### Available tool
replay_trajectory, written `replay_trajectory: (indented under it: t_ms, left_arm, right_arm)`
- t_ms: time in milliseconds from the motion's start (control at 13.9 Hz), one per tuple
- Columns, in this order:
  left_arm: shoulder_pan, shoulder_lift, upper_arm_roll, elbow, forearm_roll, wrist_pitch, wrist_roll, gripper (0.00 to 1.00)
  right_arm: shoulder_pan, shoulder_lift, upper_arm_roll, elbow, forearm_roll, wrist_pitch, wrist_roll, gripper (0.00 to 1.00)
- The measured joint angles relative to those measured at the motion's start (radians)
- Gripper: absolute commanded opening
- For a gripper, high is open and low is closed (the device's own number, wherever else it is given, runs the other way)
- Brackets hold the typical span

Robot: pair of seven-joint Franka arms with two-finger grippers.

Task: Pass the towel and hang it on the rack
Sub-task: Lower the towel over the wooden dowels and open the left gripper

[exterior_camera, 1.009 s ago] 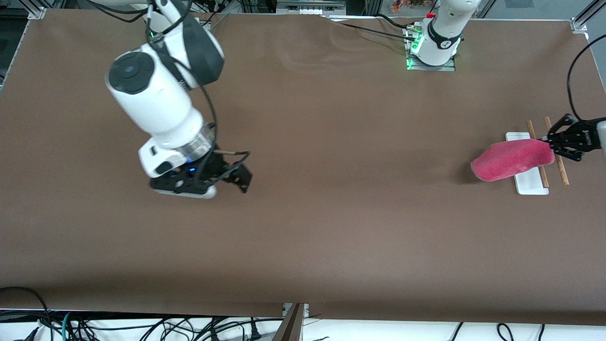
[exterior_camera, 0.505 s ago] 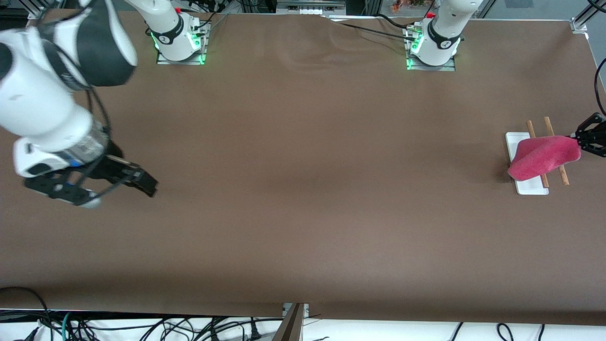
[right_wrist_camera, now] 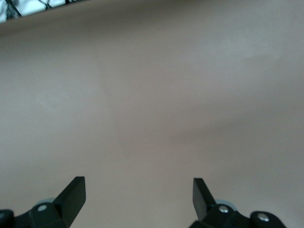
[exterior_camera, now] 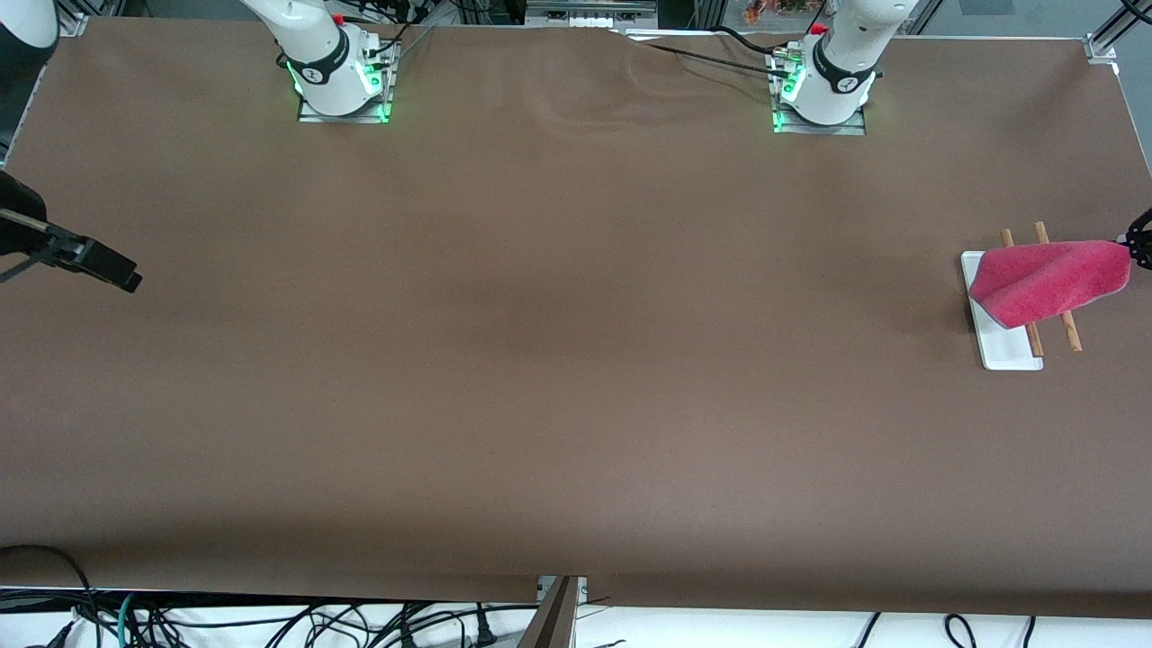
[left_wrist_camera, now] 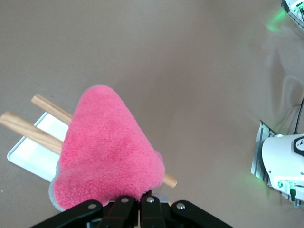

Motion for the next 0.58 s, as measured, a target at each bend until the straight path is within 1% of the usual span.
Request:
replay_trajectory:
  t_ms: [216,433,505,577]
  left_arm:
    - [0.0,0.037,0.043,0.028,0.003,0.002,0.066,0.0]
    - [0.0,0.074,0.051,0.062,0.032,0.002,0.089,0.0]
    - [0.0,0.079,0.052,0.067,0.033,0.002,0.09,0.18]
    - [0.0,0.08,0.056,0.068,0.033,0.002,0.09,0.31]
  right_arm:
    - [-0.025,-0.024,-0.017,-0.038,0.003,-0.01,-0.124,1.0]
    - [-0.037,-0.026,-0.018,-0.054,0.004,-0.01,-0.235,1.0]
    - [-0.037,-0.025,-0.018,-0.055,0.004,-0.01,-0.273,1.0]
    - [-0.037,-0.025,-0.018,-0.056,0.005,-0.01,-0.291,1.0]
